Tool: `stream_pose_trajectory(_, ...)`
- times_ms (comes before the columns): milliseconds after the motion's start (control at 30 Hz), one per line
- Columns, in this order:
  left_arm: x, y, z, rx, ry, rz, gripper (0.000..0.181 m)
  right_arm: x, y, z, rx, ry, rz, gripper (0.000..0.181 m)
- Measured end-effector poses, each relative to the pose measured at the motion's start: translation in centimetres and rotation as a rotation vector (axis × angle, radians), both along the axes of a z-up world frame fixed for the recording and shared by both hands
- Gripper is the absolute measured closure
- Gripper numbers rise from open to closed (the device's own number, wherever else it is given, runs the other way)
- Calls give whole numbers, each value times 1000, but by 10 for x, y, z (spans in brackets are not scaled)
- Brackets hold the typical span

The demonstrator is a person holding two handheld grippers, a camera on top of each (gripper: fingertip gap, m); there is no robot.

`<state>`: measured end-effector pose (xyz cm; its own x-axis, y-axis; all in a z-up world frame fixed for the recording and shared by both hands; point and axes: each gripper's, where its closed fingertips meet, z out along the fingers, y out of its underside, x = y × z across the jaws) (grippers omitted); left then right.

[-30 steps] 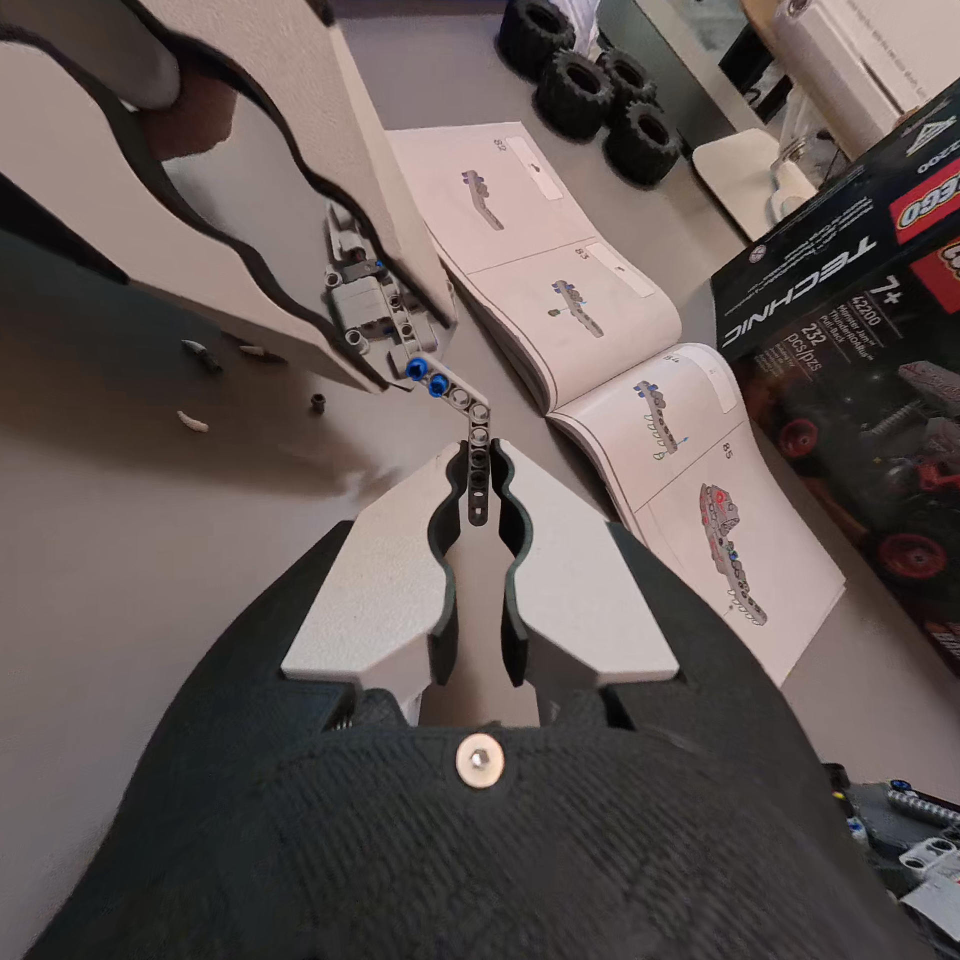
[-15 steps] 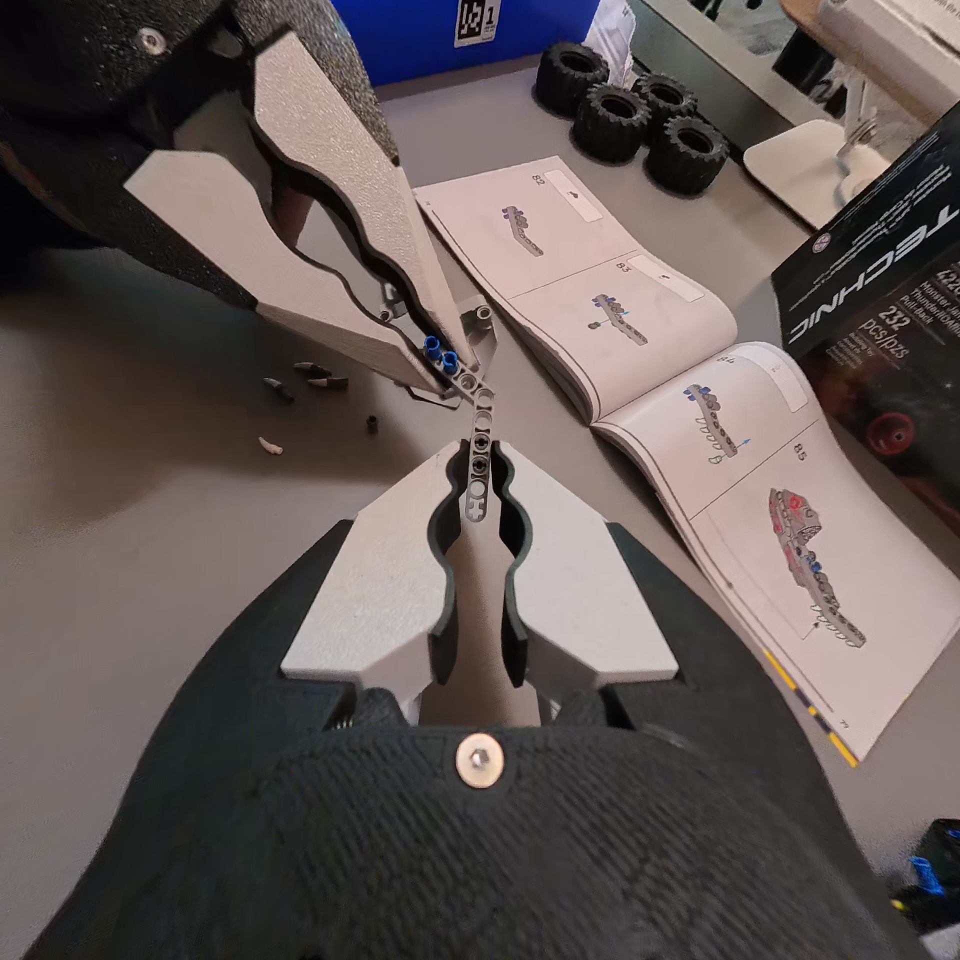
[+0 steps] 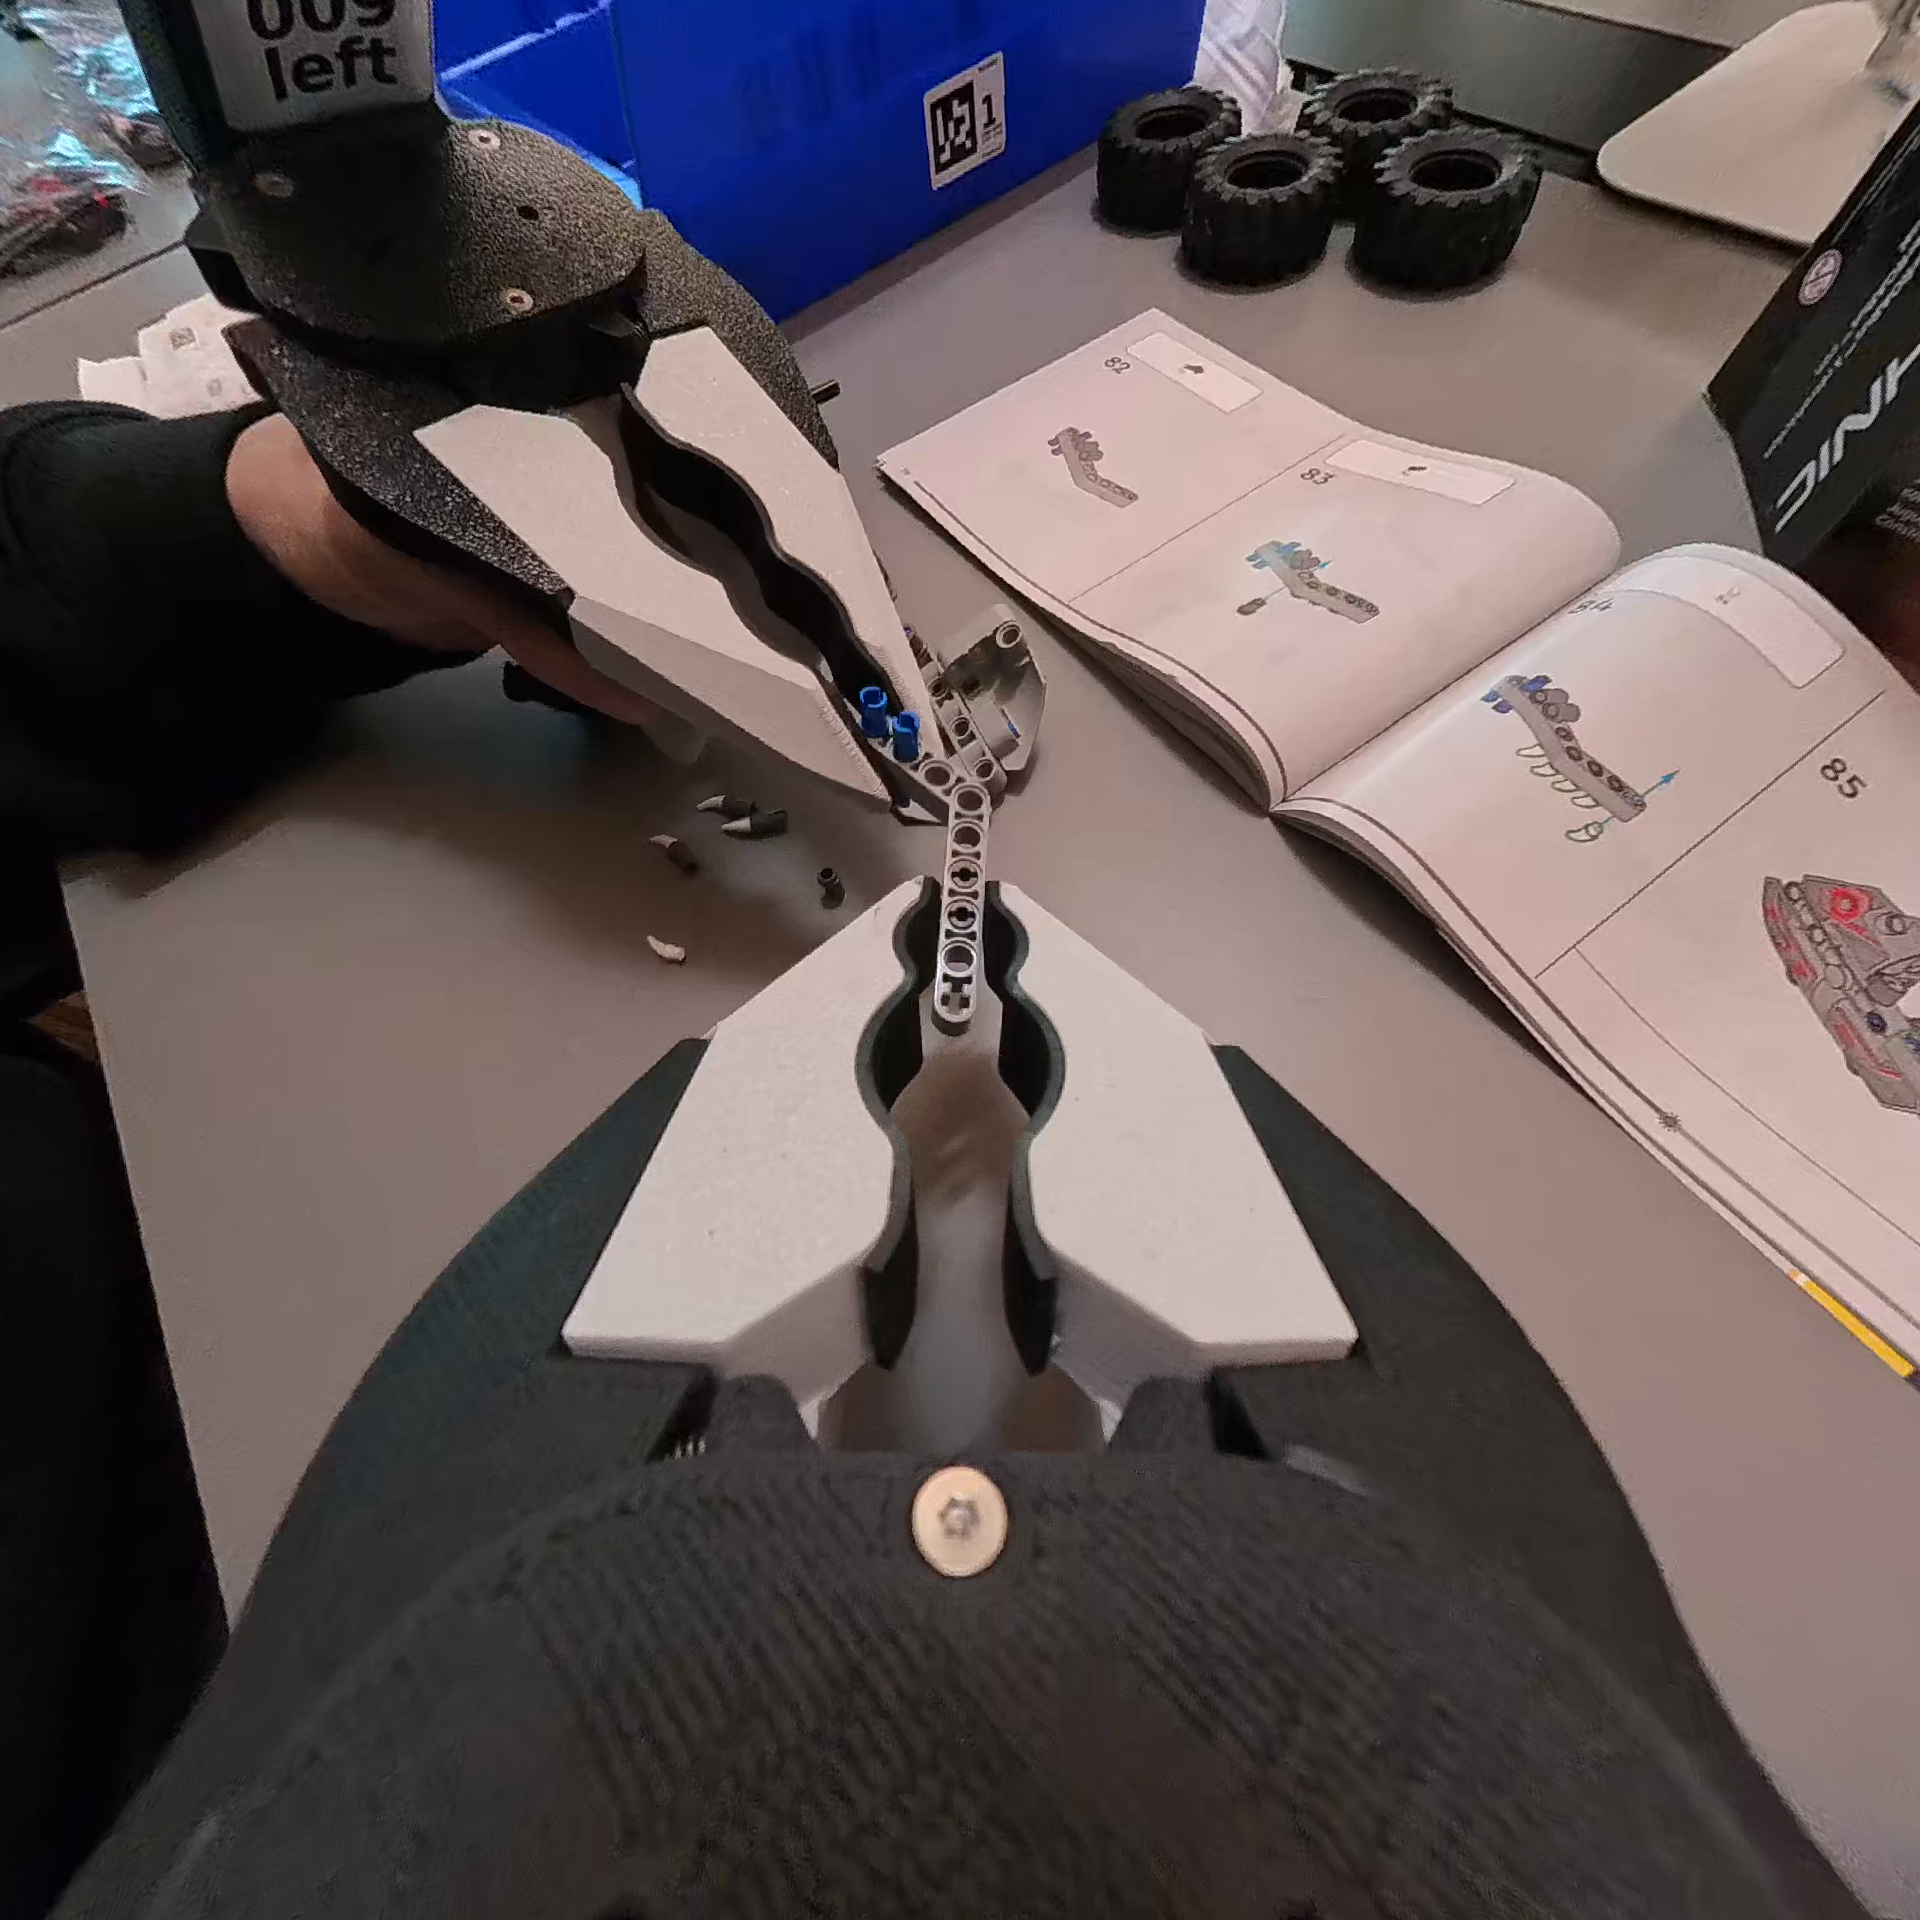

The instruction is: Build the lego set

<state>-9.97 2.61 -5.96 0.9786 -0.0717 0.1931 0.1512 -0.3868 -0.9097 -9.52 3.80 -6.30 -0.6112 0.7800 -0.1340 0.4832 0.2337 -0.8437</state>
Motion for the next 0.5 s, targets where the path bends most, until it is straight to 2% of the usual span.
stream_pose_trajectory(500,3,0,1,13,52,-23,176,2,1,1,-6,15,3,175)
